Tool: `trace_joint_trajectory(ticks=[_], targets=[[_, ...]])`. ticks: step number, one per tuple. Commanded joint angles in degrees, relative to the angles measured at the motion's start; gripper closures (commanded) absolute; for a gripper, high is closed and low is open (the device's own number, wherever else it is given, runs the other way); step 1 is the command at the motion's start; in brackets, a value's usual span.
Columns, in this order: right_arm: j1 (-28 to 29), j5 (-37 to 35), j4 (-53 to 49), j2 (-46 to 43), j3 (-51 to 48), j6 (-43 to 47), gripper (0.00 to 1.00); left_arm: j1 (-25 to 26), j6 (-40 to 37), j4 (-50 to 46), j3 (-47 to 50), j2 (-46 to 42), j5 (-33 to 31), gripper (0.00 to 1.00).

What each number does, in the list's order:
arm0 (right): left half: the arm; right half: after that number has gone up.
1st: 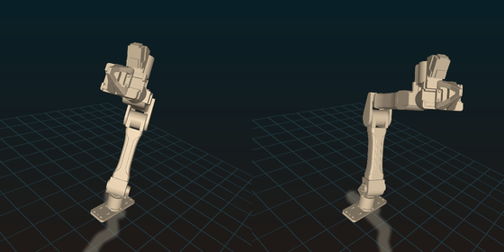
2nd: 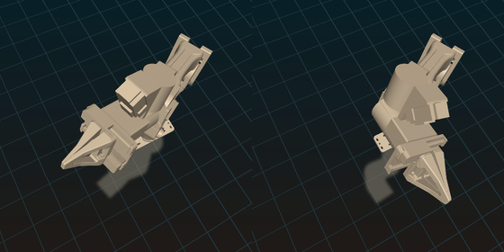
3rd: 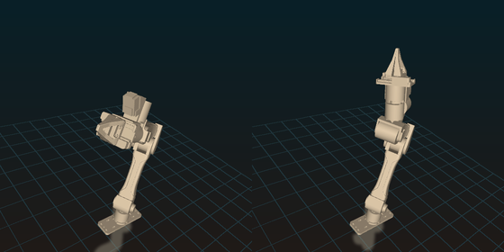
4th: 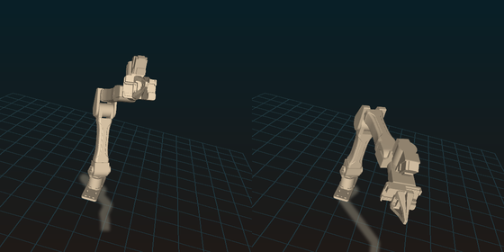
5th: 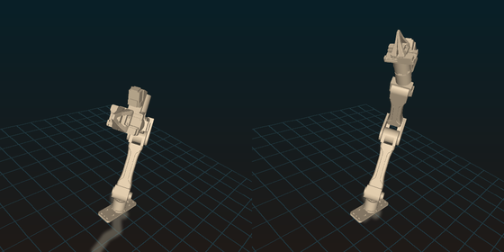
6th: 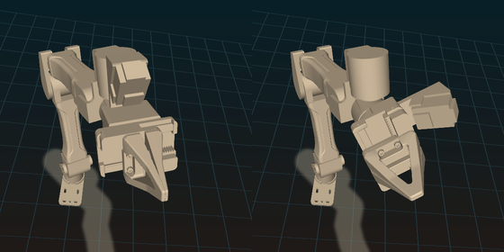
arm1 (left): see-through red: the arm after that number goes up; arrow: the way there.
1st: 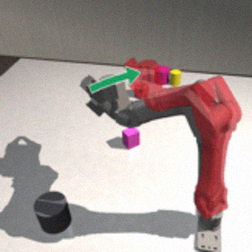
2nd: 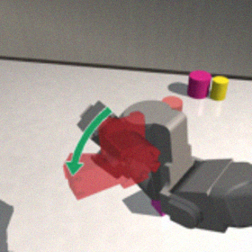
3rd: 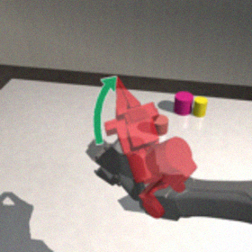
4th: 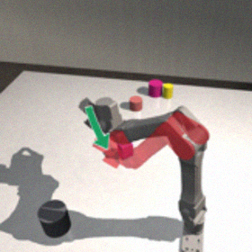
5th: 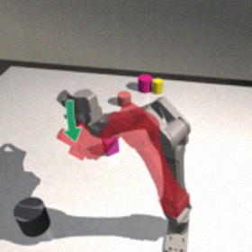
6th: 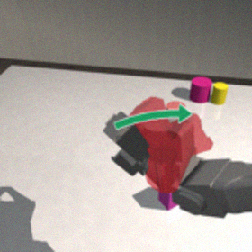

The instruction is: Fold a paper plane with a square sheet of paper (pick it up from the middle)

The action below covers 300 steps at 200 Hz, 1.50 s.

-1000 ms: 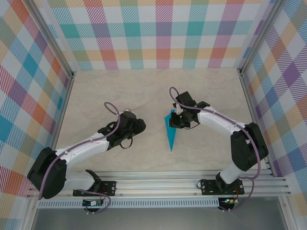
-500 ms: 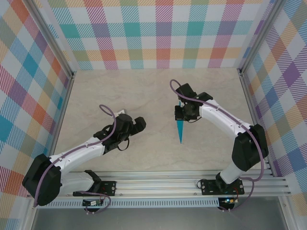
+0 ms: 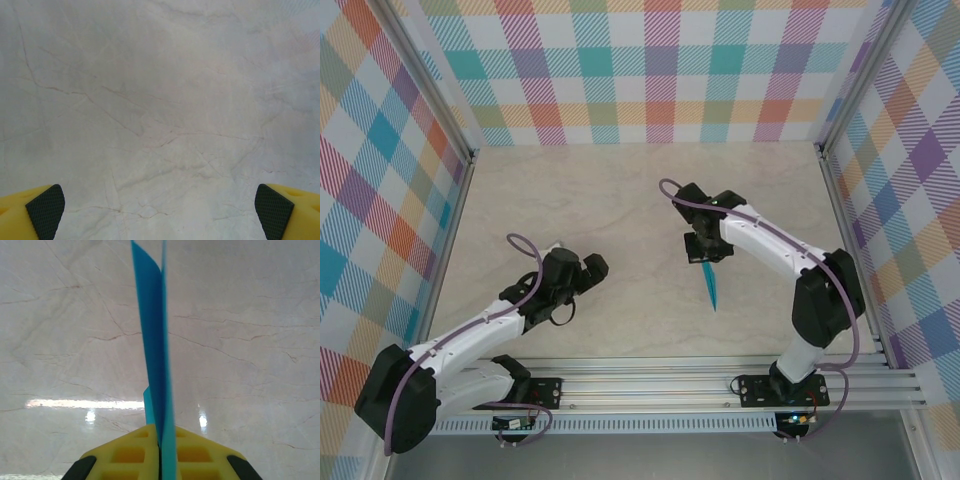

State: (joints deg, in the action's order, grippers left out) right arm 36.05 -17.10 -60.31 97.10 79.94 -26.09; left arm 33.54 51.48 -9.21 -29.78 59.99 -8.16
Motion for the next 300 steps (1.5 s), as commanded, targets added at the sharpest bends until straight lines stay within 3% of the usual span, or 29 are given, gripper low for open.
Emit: trace_joint_trajectory(ticks=[1,91,119,139,150,167,211,233,259,280,300], targets=[[1.7,-4.4,-4.4,3.7,3.0,-0.6,0.92,-1.1,1.1,-1.4,0.2,-1.2,1.9,0.00],[9.0,-16.0,-9.4,24.2,16.2,-12.2,0.91,-1.5,1.9,-5.4,1.5,-6.7,0.4,0.00],[11.9,-14.7,-11.6,30.8,22.2,-15.0,0.86,-1.5,1.9,-6.2,1.5,-7.6,0.0,0.00],[12.9,-8.7,-8.7,31.8,23.5,-14.2,0.74,-1.6,1.8,-6.2,1.5,-7.8,0.2,0.00],[13.2,-4.6,-5.8,30.6,23.2,-12.6,0.68,-1.6,1.6,-6.2,1.3,-8.0,0.4,0.00],[13.0,4.3,1.9,25.9,20.4,-9.6,0.45,-1.6,1.6,-6.2,1.0,-8.0,0.9,0.00],[9.5,17.3,19.6,4.3,6.3,-7.0,0.03,-1.9,0.5,-6.2,-1.2,-6.3,3.8,0.00],[4.3,22.1,25.7,-5.1,-3.5,-6.3,0.02,-2.0,-0.4,-8.5,-3.9,-3.2,6.0,0.00],[-1.2,25.0,40.8,-15.3,-20.1,-2.2,0.00,-2.0,-2.0,-8.8,-7.6,3.0,8.0,0.00],[-5.8,26.8,33.8,-15.6,-20.3,0.8,0.00,-2.0,-2.1,-6.2,-9.7,7.8,8.8,0.00],[-10.6,40.6,33.5,-11.1,-20.5,2.7,0.01,-1.8,-1.3,0.5,-9.1,10.2,8.4,0.00]])
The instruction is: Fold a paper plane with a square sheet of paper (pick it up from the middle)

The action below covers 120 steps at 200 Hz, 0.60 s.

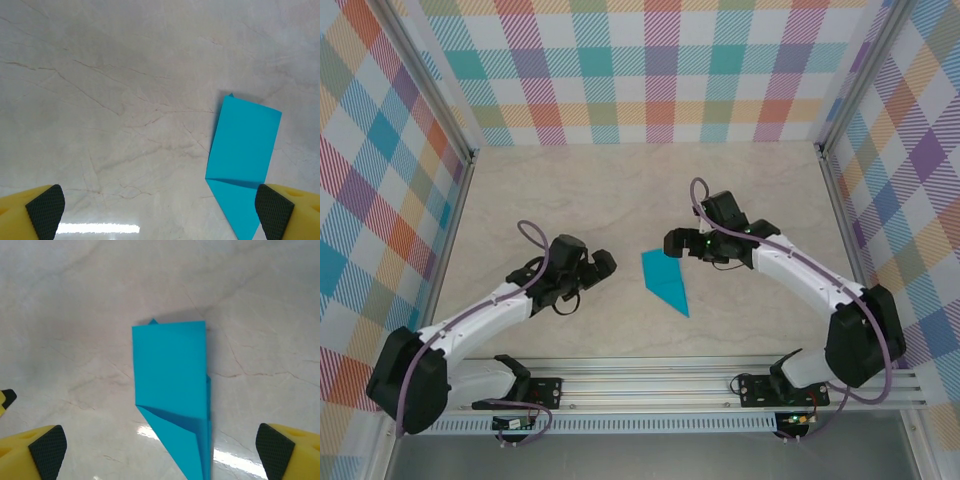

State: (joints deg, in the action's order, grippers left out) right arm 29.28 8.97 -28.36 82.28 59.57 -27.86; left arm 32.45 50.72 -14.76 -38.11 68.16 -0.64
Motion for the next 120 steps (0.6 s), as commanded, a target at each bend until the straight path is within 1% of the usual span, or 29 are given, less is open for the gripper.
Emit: trace_joint_trajectory(ticks=[1,14,23,31,55,63,70,92,113,120], targets=[[-4.1,15.5,1.7,4.0,-0.1,4.4,0.02,-0.7,-0.4,6.3,-0.7,2.0,0.8,0.00],[-5.7,24.1,4.8,7.2,-1.3,3.3,0.10,-0.7,1.9,8.9,0.4,2.7,-1.5,0.00],[-6.2,26.5,6.6,8.5,-2.3,2.0,0.14,-0.8,2.7,9.2,0.4,3.2,-2.3,0.00],[-6.5,28.0,7.4,9.1,-3.1,1.2,0.20,-0.8,2.7,9.3,0.0,3.8,-1.9,0.00],[-6.7,28.4,5.7,8.0,-4.0,0.4,0.40,-0.7,1.6,4.4,-4.8,6.9,2.2,0.00],[-6.8,28.3,5.5,7.6,-4.6,0.7,0.46,-0.6,0.9,3.1,-6.6,8.1,3.5,0.03],[-6.8,28.3,5.6,7.6,-5.0,1.1,0.52,-0.3,-0.1,3.4,-7.1,8.7,4.4,0.03],[-6.9,29.2,7.4,8.3,-6.6,1.3,0.63,0.0,0.2,7.9,-5.1,7.9,5.8,0.02],[-7.2,30.5,10.3,8.8,-7.8,0.3,0.70,0.0,-0.3,9.8,-3.5,6.5,5.2,0.00],[-7.2,30.6,10.5,8.9,-7.8,-0.3,0.71,0.0,-0.3,10.3,-3.6,6.4,6.2,0.00]])
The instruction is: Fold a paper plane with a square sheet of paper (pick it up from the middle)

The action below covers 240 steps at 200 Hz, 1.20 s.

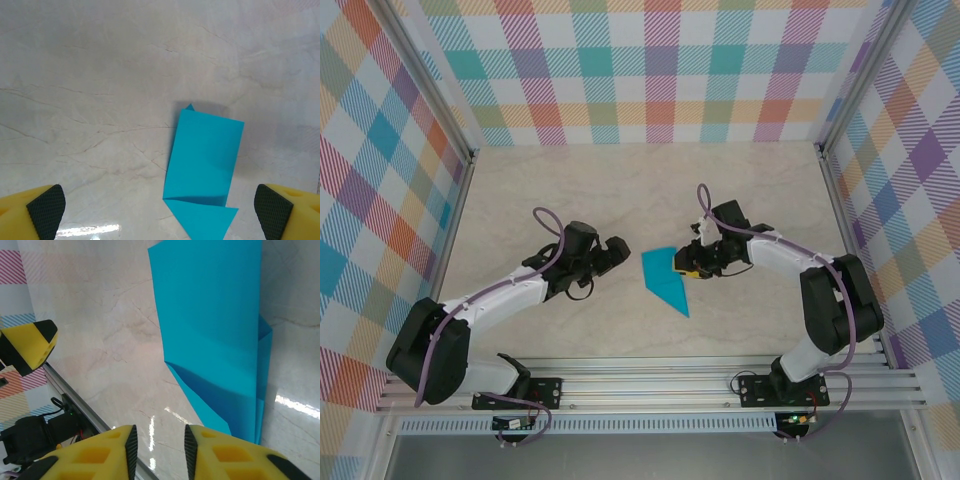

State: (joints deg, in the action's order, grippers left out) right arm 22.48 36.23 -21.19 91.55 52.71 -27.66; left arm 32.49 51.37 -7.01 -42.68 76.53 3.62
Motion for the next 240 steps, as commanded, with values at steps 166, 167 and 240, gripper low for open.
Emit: trace_joint_trajectory(ticks=[166,167,240], targets=[[-0.5,4.0,-0.7,8.2,2.1,2.5,0.82,4.6,1.1,9.7,-7.4,16.8,9.2,0.00],[-0.5,3.8,-0.7,8.2,2.1,2.5,0.82,4.6,1.2,9.6,-7.4,17.0,9.3,0.00],[-2.6,3.2,1.8,9.8,-2.2,4.2,0.81,6.8,2.1,9.4,-10.4,20.2,9.8,0.00]])
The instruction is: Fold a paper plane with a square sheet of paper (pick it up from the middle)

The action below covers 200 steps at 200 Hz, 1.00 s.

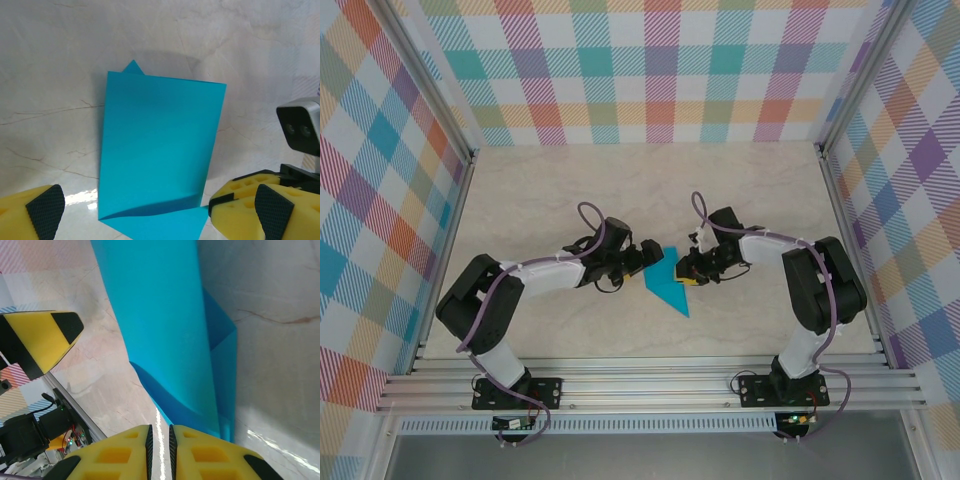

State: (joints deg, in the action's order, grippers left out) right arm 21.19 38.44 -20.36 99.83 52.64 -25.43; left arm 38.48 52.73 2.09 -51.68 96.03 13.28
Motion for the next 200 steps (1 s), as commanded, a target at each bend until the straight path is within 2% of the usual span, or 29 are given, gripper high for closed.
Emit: trace_joint_trajectory(ticks=[1,35,95,111,151,178,200], targets=[[-1.3,1.0,1.1,1.6,-2.1,2.0,0.81,0.9,0.8,0.3,-1.4,0.7,0.1,0.00],[-3.1,2.7,2.8,3.7,-3.6,2.4,0.81,1.3,1.0,-0.4,-1.7,1.0,-0.3,0.00],[-4.1,1.5,1.6,5.0,-4.0,3.8,0.80,1.8,1.2,-1.4,-1.2,0.6,-1.7,0.00],[-4.1,2.5,0.9,3.1,-3.7,4.0,0.78,1.7,0.8,-1.7,-1.1,0.2,-2.4,0.00],[-4.2,-1.5,-1.7,-5.5,-3.5,3.6,0.76,1.8,0.4,-1.9,-0.6,-0.5,-3.3,0.00],[-4.1,3.3,2.2,-10.2,-4.6,0.5,0.76,1.8,0.7,-1.4,0.6,-1.1,-4.1,0.00],[-3.5,7.1,4.7,-10.6,-4.8,-1.3,0.77,1.8,0.9,-0.5,1.2,-0.9,-3.9,0.00]])
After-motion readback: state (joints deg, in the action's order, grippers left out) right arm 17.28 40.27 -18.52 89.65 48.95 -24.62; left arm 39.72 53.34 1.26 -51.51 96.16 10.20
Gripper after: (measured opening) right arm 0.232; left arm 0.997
